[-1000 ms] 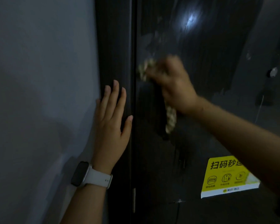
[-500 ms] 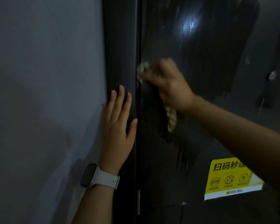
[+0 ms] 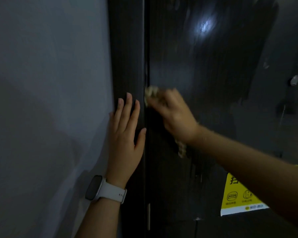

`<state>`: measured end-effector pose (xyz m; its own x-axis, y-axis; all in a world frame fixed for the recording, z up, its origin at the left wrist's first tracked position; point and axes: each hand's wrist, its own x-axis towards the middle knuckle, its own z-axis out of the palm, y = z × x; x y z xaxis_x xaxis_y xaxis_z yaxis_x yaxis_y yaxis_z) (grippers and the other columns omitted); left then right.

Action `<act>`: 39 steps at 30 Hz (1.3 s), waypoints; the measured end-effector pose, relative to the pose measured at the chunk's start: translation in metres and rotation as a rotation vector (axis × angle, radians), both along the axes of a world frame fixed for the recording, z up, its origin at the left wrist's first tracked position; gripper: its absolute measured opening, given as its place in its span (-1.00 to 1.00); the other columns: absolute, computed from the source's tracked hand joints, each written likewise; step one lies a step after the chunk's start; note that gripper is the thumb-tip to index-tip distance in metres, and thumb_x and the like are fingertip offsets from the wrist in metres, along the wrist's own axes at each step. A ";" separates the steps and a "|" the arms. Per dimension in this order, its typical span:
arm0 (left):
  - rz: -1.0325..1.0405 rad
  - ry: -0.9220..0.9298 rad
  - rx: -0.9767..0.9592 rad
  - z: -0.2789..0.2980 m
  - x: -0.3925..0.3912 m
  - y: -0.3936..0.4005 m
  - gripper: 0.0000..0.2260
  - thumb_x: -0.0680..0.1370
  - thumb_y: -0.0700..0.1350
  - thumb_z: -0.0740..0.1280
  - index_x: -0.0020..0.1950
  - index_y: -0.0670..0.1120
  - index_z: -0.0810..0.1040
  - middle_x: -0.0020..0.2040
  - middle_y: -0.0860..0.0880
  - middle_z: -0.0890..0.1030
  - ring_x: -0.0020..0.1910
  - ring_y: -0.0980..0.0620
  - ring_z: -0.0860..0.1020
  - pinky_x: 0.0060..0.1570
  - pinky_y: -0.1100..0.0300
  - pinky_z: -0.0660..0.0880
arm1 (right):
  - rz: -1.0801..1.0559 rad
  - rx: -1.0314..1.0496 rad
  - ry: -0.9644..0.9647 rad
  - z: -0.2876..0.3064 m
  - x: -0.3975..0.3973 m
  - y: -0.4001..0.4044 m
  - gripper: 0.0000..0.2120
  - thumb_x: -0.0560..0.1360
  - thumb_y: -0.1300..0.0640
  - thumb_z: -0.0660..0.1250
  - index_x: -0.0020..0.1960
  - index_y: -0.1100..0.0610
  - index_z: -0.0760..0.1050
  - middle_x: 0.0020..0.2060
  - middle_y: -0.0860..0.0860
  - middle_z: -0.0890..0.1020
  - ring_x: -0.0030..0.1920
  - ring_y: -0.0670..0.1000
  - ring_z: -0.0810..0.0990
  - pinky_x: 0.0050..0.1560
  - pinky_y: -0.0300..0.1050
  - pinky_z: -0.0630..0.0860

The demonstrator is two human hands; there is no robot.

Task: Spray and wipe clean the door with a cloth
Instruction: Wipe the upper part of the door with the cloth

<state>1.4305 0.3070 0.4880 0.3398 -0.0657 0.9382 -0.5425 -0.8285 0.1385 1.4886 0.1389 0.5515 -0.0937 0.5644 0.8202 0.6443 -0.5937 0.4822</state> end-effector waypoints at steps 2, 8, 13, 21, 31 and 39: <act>0.016 -0.015 0.006 0.000 0.001 0.000 -0.39 0.59 -0.13 0.25 0.57 -0.10 0.03 0.59 0.01 -0.08 0.58 0.03 -0.14 0.54 0.00 -0.16 | -0.018 -0.142 0.035 -0.045 -0.001 -0.009 -0.63 0.64 0.19 0.08 0.41 0.23 0.33 0.14 0.19 0.41 0.02 0.11 0.43 -0.03 -0.04 0.43; 0.017 0.011 0.010 0.000 -0.001 0.000 -0.41 0.61 -0.09 0.19 0.58 -0.07 0.01 0.59 0.03 -0.10 0.57 0.05 -0.16 0.53 0.08 -0.22 | -0.033 -0.110 -0.016 -0.002 -0.002 -0.012 -0.68 0.62 0.22 0.10 0.31 0.21 0.48 0.05 0.24 0.54 -0.03 0.20 0.51 -0.11 0.04 0.47; 0.045 0.034 -0.012 -0.019 -0.003 -0.002 -0.47 0.63 -0.13 0.19 0.57 -0.08 0.07 0.59 -0.05 -0.08 0.57 0.00 -0.17 0.54 -0.03 -0.14 | -0.056 0.156 -0.014 0.046 -0.002 0.007 -0.66 0.51 0.34 0.26 0.27 0.20 0.55 0.10 0.24 0.50 0.05 0.12 0.37 0.00 -0.11 0.34; 0.139 0.188 -0.093 -0.103 -0.010 -0.012 -0.40 0.63 -0.05 0.16 0.58 -0.03 -0.08 0.57 0.03 -0.24 0.56 -0.05 -0.24 0.53 0.01 -0.23 | -0.021 -0.183 0.154 -0.158 0.000 -0.014 -0.64 0.65 0.23 0.04 0.31 0.21 0.52 0.24 0.13 0.37 0.02 0.12 0.39 -0.04 -0.02 0.33; 0.209 0.299 -0.039 -0.148 -0.018 -0.020 -0.34 0.61 0.05 0.13 0.58 0.08 -0.22 0.57 0.06 -0.32 0.56 -0.03 -0.25 0.50 -0.15 -0.16 | 0.015 -0.240 0.167 -0.185 -0.007 -0.044 -0.70 0.66 0.20 0.10 0.29 0.18 0.52 0.16 0.12 0.51 -0.04 0.12 0.49 -0.09 -0.01 0.38; 0.172 0.325 -0.203 -0.148 -0.023 -0.047 -0.29 0.60 0.03 0.22 0.59 0.02 -0.18 0.56 0.02 -0.30 0.55 -0.07 -0.28 0.49 -0.19 -0.27 | 0.043 0.386 0.309 -0.149 -0.014 -0.053 -0.78 0.58 0.28 0.26 0.13 0.30 0.62 -0.25 0.20 0.53 -0.21 0.09 0.41 -0.21 -0.12 0.30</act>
